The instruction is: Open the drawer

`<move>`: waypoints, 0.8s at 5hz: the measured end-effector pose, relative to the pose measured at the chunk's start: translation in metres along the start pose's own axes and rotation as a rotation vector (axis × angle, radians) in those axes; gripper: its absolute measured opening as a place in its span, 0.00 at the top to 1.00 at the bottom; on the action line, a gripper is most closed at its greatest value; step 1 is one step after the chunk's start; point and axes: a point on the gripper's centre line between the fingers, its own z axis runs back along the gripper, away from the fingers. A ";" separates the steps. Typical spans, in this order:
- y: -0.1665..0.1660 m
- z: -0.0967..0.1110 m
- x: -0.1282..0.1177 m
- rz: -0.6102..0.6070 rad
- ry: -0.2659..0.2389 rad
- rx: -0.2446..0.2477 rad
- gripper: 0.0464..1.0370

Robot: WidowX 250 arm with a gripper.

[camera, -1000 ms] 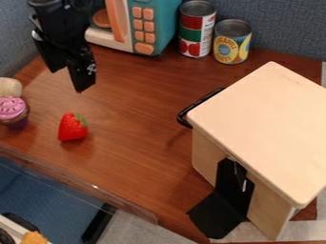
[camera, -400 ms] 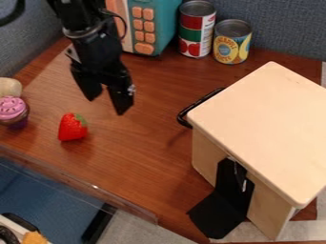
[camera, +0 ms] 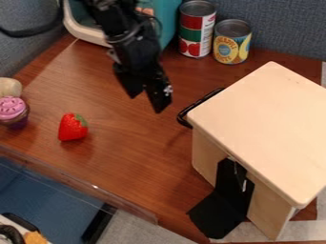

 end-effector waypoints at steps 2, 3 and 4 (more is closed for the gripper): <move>-0.021 -0.027 0.033 -0.119 0.015 -0.007 0.04; -0.032 -0.031 0.050 -0.112 0.002 -0.023 0.04; -0.034 -0.038 0.057 -0.079 0.004 -0.041 0.04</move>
